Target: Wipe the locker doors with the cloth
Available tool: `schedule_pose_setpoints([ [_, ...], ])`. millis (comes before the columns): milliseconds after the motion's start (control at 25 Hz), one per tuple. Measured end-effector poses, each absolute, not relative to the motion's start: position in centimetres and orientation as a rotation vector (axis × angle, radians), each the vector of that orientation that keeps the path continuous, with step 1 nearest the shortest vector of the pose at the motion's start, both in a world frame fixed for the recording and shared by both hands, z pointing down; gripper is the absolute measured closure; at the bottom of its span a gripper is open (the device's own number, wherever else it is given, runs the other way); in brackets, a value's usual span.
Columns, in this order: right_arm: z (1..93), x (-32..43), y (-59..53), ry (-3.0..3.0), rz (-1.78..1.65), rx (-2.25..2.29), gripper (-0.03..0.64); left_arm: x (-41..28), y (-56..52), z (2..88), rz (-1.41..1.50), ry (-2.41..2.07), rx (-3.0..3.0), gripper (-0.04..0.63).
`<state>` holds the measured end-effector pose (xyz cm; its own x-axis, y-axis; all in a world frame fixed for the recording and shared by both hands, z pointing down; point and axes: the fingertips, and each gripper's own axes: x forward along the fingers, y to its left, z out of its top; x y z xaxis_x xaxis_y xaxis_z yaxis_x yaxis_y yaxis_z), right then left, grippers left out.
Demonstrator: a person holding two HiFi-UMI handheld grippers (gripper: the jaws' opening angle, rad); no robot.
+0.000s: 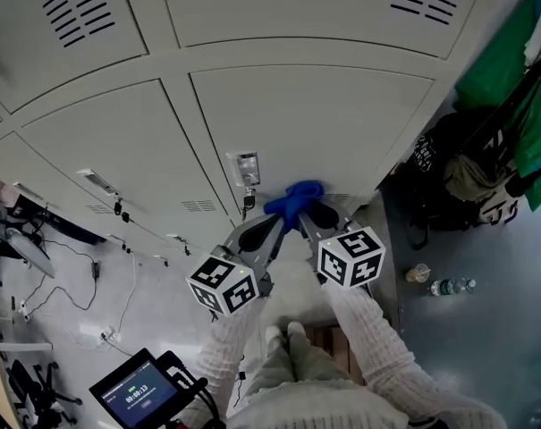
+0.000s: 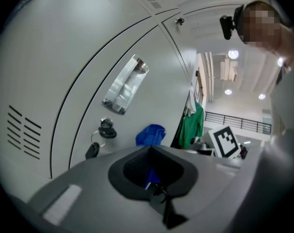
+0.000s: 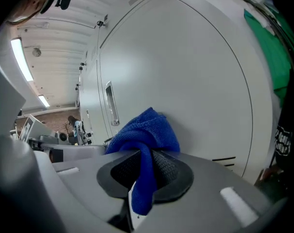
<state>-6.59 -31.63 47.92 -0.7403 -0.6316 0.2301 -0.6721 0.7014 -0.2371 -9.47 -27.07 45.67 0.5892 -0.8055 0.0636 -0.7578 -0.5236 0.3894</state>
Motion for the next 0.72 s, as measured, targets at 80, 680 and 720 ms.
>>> schedule_pose_setpoints([
  [80, 49.1, -6.7, -31.6, -2.752, 0.494, 1.077, 0.567, -9.6, -27.0, 46.7, -0.166, -1.255, 2.424, 0.589],
  [680, 51.2, -6.6, -31.6, -2.694, 0.542, 1.119, 0.566, -9.9, -27.3, 47.9, -0.176, -1.270, 2.392, 0.589],
  [720, 50.6, -6.5, -31.5, -2.705, 0.531, 1.124, 0.566, -10.0, -27.3, 47.5, -0.186, -1.278, 2.394, 0.589],
])
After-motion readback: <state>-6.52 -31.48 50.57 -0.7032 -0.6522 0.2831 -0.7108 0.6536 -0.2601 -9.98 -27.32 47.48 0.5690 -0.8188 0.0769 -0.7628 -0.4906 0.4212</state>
